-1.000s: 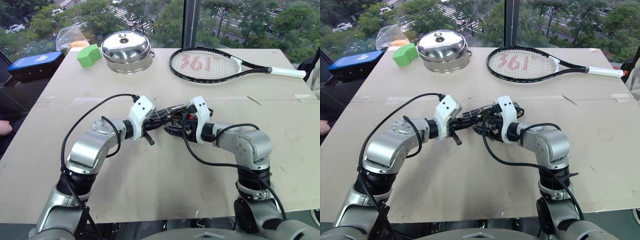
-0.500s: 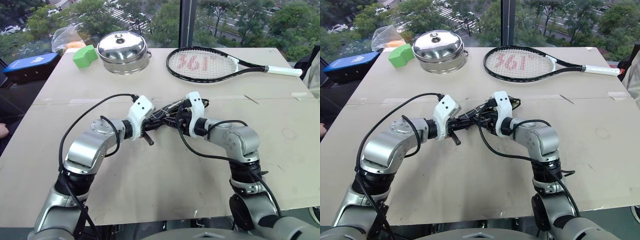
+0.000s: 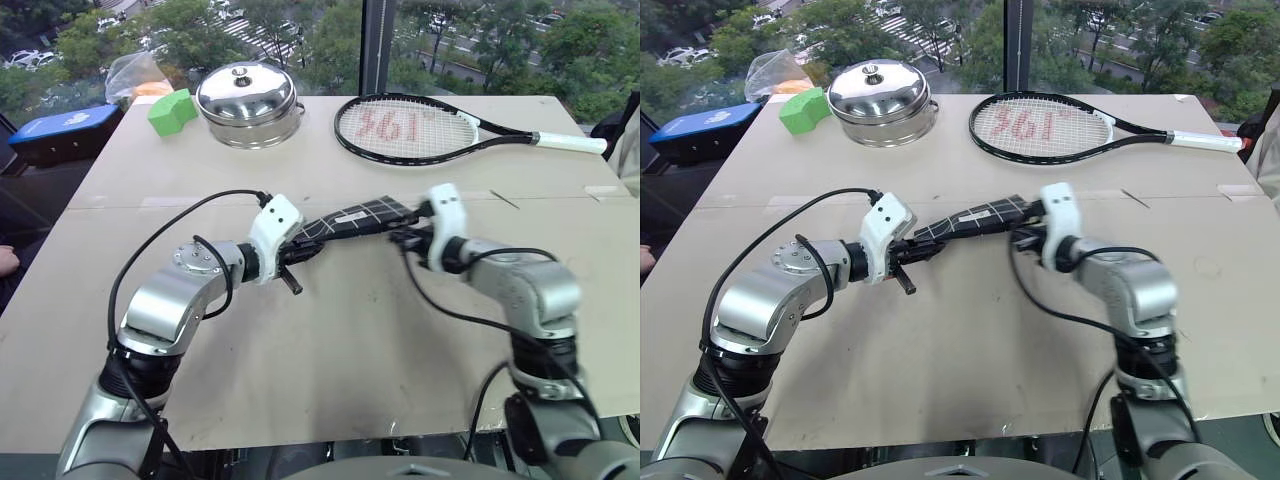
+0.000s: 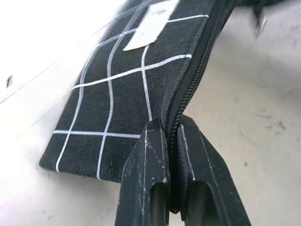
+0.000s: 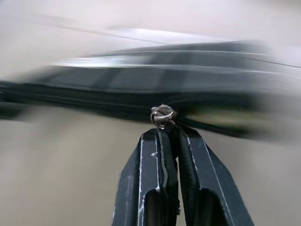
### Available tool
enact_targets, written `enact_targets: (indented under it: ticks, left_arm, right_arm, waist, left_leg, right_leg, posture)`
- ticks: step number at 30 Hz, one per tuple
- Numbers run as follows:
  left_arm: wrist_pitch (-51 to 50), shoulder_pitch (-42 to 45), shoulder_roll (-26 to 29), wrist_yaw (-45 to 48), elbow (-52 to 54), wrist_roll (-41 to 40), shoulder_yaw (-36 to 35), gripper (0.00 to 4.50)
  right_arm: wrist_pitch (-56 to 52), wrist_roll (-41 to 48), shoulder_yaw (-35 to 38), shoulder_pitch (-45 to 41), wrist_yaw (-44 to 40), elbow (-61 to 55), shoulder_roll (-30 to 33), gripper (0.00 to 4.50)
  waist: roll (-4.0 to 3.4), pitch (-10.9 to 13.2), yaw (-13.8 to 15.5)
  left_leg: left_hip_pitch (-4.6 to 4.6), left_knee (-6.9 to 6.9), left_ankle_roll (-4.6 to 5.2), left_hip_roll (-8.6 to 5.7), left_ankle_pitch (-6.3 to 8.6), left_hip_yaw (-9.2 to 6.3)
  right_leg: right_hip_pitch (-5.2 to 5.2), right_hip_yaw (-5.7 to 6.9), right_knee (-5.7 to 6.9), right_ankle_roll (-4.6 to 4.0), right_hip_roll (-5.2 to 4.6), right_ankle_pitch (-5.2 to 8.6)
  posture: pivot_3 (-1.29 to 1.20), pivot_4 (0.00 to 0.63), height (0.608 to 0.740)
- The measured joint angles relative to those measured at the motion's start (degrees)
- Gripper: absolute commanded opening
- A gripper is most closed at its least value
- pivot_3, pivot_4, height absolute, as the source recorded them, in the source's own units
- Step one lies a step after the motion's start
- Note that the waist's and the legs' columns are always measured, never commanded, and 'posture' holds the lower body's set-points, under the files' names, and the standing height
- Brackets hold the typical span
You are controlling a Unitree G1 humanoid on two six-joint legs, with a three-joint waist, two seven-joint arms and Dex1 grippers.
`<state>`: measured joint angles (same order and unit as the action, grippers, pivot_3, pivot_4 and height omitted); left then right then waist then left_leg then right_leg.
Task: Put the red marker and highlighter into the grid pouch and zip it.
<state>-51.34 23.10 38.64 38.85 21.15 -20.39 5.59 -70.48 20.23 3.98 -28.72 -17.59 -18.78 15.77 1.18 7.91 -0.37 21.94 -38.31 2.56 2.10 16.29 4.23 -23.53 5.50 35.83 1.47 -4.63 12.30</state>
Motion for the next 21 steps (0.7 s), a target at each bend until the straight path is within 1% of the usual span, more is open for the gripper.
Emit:
enact_targets:
  ticks: [2,5,7,8,9,10,11,13,14,15,16,18,19,21]
  left_arm:
    - [2.7,0.0,0.0,0.6,-0.1,0.6,1.7,0.0]
    - [11.8,-0.9,2.0,2.2,-3.0,5.2,4.4,0.0]
    - [16.2,-0.9,2.1,2.7,-4.5,7.3,5.2,0.0]
    - [20.0,-0.9,2.1,3.5,-5.4,8.9,6.1,0.0]
    - [24.9,-1.5,2.3,5.3,-6.4,10.2,6.8,0.56]
    - [26.4,-1.9,2.6,6.0,-6.8,10.6,6.9,0.72]
    - [28.6,-2.3,2.6,6.5,-7.5,11.0,7.0,0.94]
    - [32.3,-4.4,2.5,7.6,-9.2,11.1,5.9,1.73]
    - [32.9,-5.4,2.5,8.0,-9.8,10.7,5.2,2.0]
    - [33.5,-7.7,2.5,8.9,-10.4,9.4,3.2,2.51]
    - [33.2,-9.6,2.5,9.7,-10.5,7.3,1.0,2.95]
    - [30.4,-15.1,3.0,12.2,-8.3,0.2,-5.9,3.85]
    - [28.5,-19.1,4.4,14.2,-6.5,-3.7,-10.0,4.3]
    - [25.4,-27.4,6.8,17.9,-4.0,-9.9,-17.4,4.3]
  right_arm:
    - [-0.2,0.3,0.2,0.5,-0.1,-0.9,2.0,0.16]
    - [1.0,0.3,0.9,4.1,-1.9,-2.6,7.7,0.16]
    - [2.1,0.5,-0.5,5.7,-3.2,-4.1,8.6,0.16]
    - [3.4,0.4,-2.4,6.8,-4.2,-5.4,10.1,0.39]
    - [5.1,0.4,-4.0,8.6,-5.6,-6.9,12.3,0.79]
    - [5.7,0.4,-4.2,9.3,-6.0,-7.4,12.8,1.04]
    - [6.8,0.3,-4.2,10.5,-6.7,-7.8,13.7,1.43]
    - [11.2,0.0,-4.1,15.5,-9.8,-9.7,18.4,2.31]
    - [12.9,0.0,-3.6,17.3,-11.0,-10.2,19.6,2.57]
    - [15.7,0.3,-1.9,20.7,-13.1,-11.4,21.3,3.11]
    - [18.6,0.8,0.1,23.8,-15.3,-12.1,22.3,3.55]
    - [24.9,2.7,6.3,31.4,-20.7,-13.6,23.6,4.43]
    - [28.7,4.0,10.6,35.8,-24.2,-14.2,23.7,4.5]
    - [37.1,4.8,18.4,44.0,-30.1,-14.2,23.9,4.5]
  waist:
    - [-0.01,0.0,-0.2]
    - [-0.02,0.0,-0.3]
    - [-0.02,0.0,-0.3]
    - [-0.04,0.0,-0.2]
    - [-0.03,0.0,-0.1]
    - [-0.03,0.0,0.0]
    - [-0.03,0.0,0.1]
    - [-0.04,0.0,0.7]
    - [-0.03,0.0,0.8]
    - [-0.03,0.0,1.0]
    - [-0.02,0.0,1.1]
    - [-0.01,0.0,1.1]
    - [-0.01,0.0,1.1]
    - [-0.06,0.0,1.1]
  left_leg:
    - [-0.04,0.04,0.0,0.03,0.0,0.0]
    - [-0.07,0.12,0.01,0.04,0.0,0.0]
    - [-0.06,0.12,0.07,0.05,0.04,0.03]
    - [-0.05,0.11,0.19,0.04,0.11,0.03]
    - [-0.03,0.1,0.2,0.03,0.12,0.05]
    - [-0.01,0.09,0.2,0.04,0.12,0.04]
    - [0.01,0.06,0.21,0.03,0.12,0.05]
    - [0.02,0.05,0.27,0.02,0.16,0.07]
    - [0.03,0.04,0.28,0.02,0.16,0.07]
    - [0.03,0.05,0.3,0.04,0.18,0.07]
    - [0.06,0.04,0.32,0.05,0.19,0.05]
    - [0.02,0.04,0.32,0.12,0.2,0.02]
    - [0.0,0.06,0.31,0.13,0.21,0.02]
    - [-0.08,0.08,0.3,0.14,0.22,0.03]
  right_leg:
    - [0.0,-0.05,0.02,0.0,0.04,0.0]
    - [-0.01,-0.05,0.0,-0.01,0.09,0.01]
    - [-0.02,-0.07,-0.01,0.0,0.1,0.01]
    - [-0.02,-0.08,-0.02,0.0,0.08,0.01]
    - [-0.03,-0.05,-0.06,0.0,0.06,0.01]
    - [-0.02,-0.05,-0.08,0.0,0.06,0.01]
    - [-0.03,-0.05,-0.1,0.0,0.04,0.01]
    - [-0.02,-0.04,-0.17,0.01,0.01,0.02]
    - [-0.02,-0.03,-0.19,0.01,0.02,0.02]
    - [-0.02,-0.05,-0.21,0.02,0.02,0.02]
    - [-0.03,-0.05,-0.21,0.03,0.02,0.02]
    - [0.01,-0.04,-0.21,0.09,0.01,0.06]
    - [0.01,-0.05,-0.21,0.1,0.01,0.07]
    - [0.05,-0.07,-0.2,0.28,0.01,0.19]
  posture:
    - [0.0,0.15,0.74]
    - [0.0,0.15,0.74]
    - [0.0,0.15,0.74]
    - [0.0,0.15,0.74]
    - [0.0,0.15,0.74]
    - [0.0,0.15,0.74]
    - [0.0,0.15,0.74]
    - [0.0,0.15,0.74]
    - [0.0,0.15,0.74]
    - [0.0,0.15,0.74]
    - [0.0,0.15,0.74]
    - [0.0,0.15,0.74]
    - [0.0,0.15,0.74]
    - [0.0,0.15,0.74]
